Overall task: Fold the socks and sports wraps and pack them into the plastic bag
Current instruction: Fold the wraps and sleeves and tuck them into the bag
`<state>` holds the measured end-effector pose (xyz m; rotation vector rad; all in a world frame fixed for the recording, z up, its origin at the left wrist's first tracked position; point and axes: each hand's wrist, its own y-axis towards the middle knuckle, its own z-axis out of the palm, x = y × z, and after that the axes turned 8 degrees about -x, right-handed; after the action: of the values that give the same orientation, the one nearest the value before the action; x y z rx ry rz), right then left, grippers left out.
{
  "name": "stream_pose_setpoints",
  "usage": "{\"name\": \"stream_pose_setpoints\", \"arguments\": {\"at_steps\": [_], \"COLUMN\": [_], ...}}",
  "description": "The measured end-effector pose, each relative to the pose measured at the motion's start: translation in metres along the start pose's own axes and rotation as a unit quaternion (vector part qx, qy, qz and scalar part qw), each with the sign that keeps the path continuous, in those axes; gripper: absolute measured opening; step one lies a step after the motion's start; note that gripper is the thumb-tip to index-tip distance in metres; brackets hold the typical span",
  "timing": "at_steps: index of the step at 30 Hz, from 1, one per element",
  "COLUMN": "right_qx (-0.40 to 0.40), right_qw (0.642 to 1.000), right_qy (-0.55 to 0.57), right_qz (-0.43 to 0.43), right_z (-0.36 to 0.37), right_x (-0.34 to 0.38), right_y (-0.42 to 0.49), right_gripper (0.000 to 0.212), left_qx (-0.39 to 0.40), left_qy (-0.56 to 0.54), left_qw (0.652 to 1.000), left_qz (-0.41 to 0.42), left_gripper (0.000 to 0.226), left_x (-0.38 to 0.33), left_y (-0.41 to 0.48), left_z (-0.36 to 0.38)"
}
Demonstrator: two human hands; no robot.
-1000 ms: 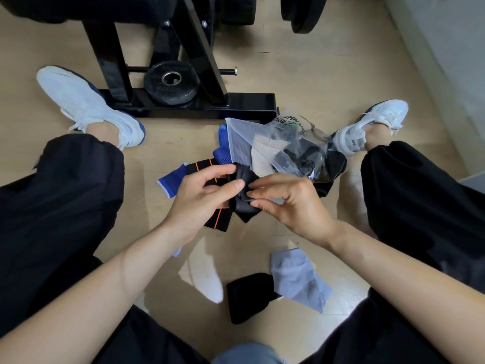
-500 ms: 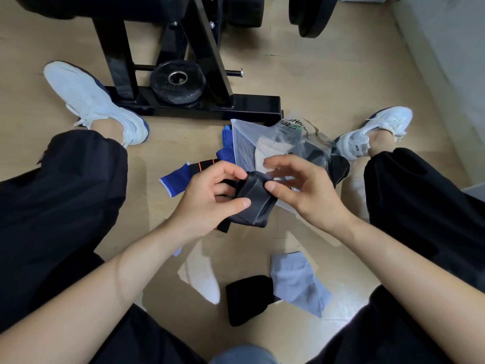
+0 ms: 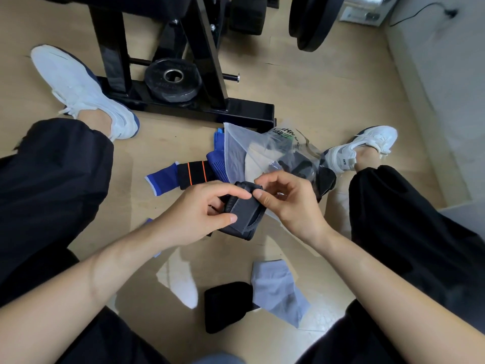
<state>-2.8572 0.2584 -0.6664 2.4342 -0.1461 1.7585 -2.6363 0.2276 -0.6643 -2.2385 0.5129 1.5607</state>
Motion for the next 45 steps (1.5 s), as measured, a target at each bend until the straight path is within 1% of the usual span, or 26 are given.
{"name": "stream_pose_setpoints", "arguments": {"at_steps": [1, 2, 4, 5, 6, 7, 9, 11, 13, 17, 21, 23, 25, 28, 31, 33, 35, 37, 38, 40, 41, 43, 45], "right_qx": [-0.011, -0.022, -0.025, -0.018, -0.007, 0.005, 0.022, 0.007, -0.021, -0.062, -0.072, -0.069, -0.069, -0.076, -0.076, -0.071, -0.068, -0.070, -0.070, -0.067, -0.064, -0.058, -0.055], "right_qw": [0.997, 0.983, 0.921, 0.894, 0.879, 0.877, 0.893, 0.907, 0.911, 0.919, 0.929, 0.935, 0.940, 0.945, 0.947, 0.948, 0.947, 0.947, 0.947, 0.948, 0.948, 0.948, 0.949], "right_qy": [-0.064, -0.157, -0.343, -0.403, -0.436, -0.444, -0.416, -0.394, -0.391, -0.367, -0.346, -0.332, -0.320, -0.304, -0.298, -0.298, -0.300, -0.300, -0.300, -0.301, -0.302, -0.303, -0.302], "right_qz": [-0.038, -0.093, -0.181, -0.194, -0.193, -0.186, -0.169, -0.147, -0.128, -0.129, -0.111, -0.100, -0.095, -0.092, -0.092, -0.089, -0.087, -0.089, -0.088, -0.083, -0.080, -0.074, -0.073], "right_z": [-0.002, -0.005, -0.010, -0.011, -0.013, -0.014, -0.018, -0.023, -0.029, -0.040, -0.050, -0.054, -0.057, -0.063, -0.066, -0.068, -0.070, -0.072, -0.072, -0.072, -0.071, -0.070, -0.069], "right_x": [-0.004, -0.009, -0.021, -0.025, -0.027, -0.027, -0.023, -0.018, -0.015, -0.007, 0.002, 0.005, 0.005, 0.006, 0.004, 0.002, 0.001, 0.000, 0.000, -0.001, -0.001, -0.001, 0.001], "right_y": [0.003, 0.007, 0.017, 0.021, 0.024, 0.026, 0.031, 0.036, 0.042, 0.051, 0.052, 0.051, 0.049, 0.047, 0.047, 0.047, 0.047, 0.048, 0.048, 0.048, 0.048, 0.047, 0.047], "right_gripper": [0.012, 0.013, 0.025, 0.031, 0.035, 0.035, 0.035, 0.039, 0.043, 0.045, 0.054, 0.057, 0.058, 0.058, 0.059, 0.058, 0.058, 0.057, 0.057, 0.058, 0.059, 0.059, 0.060], "left_qx": [-0.012, -0.024, -0.048, -0.061, -0.074, -0.086, -0.107, -0.122, -0.134, -0.145, -0.169, -0.164, -0.149, -0.103, -0.048, -0.008, 0.001, -0.016, -0.015, 0.018, 0.039, 0.075, 0.108], "left_qy": [0.012, 0.022, 0.032, 0.034, 0.035, 0.033, 0.029, 0.015, 0.003, 0.017, 0.040, 0.063, 0.092, 0.112, 0.193, 0.261, 0.345, 0.424, 0.442, 0.438, 0.427, 0.391, 0.358], "left_qw": [1.000, 0.999, 0.998, 0.997, 0.996, 0.995, 0.993, 0.991, 0.990, 0.989, 0.985, 0.984, 0.984, 0.988, 0.980, 0.965, 0.939, 0.904, 0.893, 0.890, 0.895, 0.912, 0.926], "left_qz": [-0.003, -0.007, -0.024, -0.034, -0.043, -0.049, -0.050, -0.050, -0.045, -0.022, 0.002, 0.021, 0.033, 0.032, 0.029, 0.012, 0.017, 0.059, 0.086, 0.123, 0.124, 0.095, 0.054], "left_gripper": [0.044, 0.044, 0.042, 0.042, 0.042, 0.042, 0.044, 0.045, 0.045, 0.044, 0.044, 0.045, 0.046, 0.050, 0.054, 0.056, 0.057, 0.052, 0.049, 0.046, 0.046, 0.047, 0.053], "left_x": [0.002, 0.005, 0.010, 0.012, 0.013, 0.014, 0.015, 0.020, 0.023, 0.018, 0.017, 0.020, 0.028, 0.043, 0.061, 0.071, 0.080, 0.084, 0.085, 0.087, 0.089, 0.095, 0.099], "left_y": [0.000, 0.001, 0.003, 0.004, 0.005, 0.005, 0.008, 0.013, 0.020, 0.041, 0.077, 0.100, 0.124, 0.155, 0.174, 0.178, 0.177, 0.175, 0.174, 0.174, 0.173, 0.174, 0.177], "left_z": [0.000, -0.001, -0.004, -0.005, -0.007, -0.008, -0.009, -0.007, -0.002, 0.013, 0.042, 0.060, 0.079, 0.101, 0.112, 0.114, 0.113, 0.112, 0.111, 0.112, 0.112, 0.114, 0.118]}}
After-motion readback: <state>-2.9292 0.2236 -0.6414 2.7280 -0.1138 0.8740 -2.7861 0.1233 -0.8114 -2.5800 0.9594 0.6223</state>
